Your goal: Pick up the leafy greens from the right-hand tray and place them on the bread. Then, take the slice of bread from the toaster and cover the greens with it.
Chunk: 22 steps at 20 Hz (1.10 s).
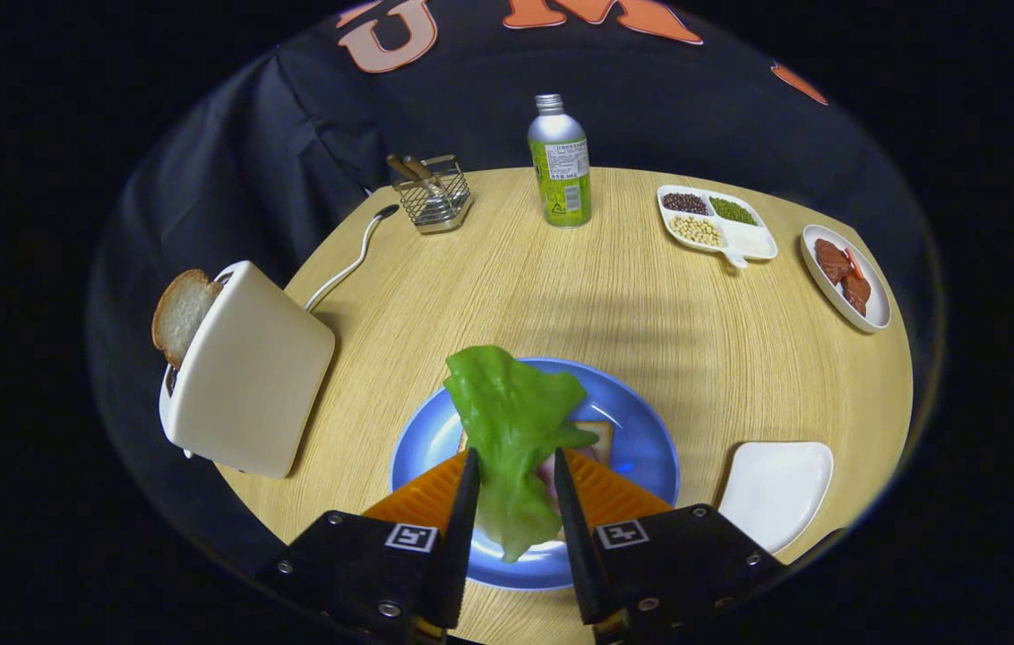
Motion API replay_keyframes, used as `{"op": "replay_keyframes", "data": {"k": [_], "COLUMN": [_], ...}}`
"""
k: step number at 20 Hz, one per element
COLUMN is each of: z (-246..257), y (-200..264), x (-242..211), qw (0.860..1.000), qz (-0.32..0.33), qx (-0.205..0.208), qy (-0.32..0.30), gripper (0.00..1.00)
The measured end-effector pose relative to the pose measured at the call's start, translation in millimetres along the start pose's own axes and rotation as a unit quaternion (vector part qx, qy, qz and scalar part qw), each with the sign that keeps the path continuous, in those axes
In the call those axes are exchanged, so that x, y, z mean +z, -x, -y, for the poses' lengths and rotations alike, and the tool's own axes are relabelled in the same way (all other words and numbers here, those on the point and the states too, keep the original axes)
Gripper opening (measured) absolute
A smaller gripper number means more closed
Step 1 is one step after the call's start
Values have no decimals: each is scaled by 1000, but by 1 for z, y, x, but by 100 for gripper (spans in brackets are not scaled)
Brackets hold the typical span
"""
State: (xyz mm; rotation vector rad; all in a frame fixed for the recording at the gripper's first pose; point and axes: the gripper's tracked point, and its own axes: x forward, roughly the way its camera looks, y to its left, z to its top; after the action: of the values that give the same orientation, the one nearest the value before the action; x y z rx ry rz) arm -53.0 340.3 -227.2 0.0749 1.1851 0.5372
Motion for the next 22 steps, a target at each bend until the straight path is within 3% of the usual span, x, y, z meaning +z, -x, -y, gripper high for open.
{"op": "replay_keyframes", "data": {"k": [4, 8, 16, 22], "z": [0, -16, -94, -157], "y": [6, 23, 72, 90], "x": [5, 19, 54, 71], "qw": [999, 999, 998, 997], "qz": [11, 26, 52, 51], "qx": [-27, -28, 39, 60], "qy": [19, 17, -15, 21], "gripper": [66, 71, 79, 88]}}
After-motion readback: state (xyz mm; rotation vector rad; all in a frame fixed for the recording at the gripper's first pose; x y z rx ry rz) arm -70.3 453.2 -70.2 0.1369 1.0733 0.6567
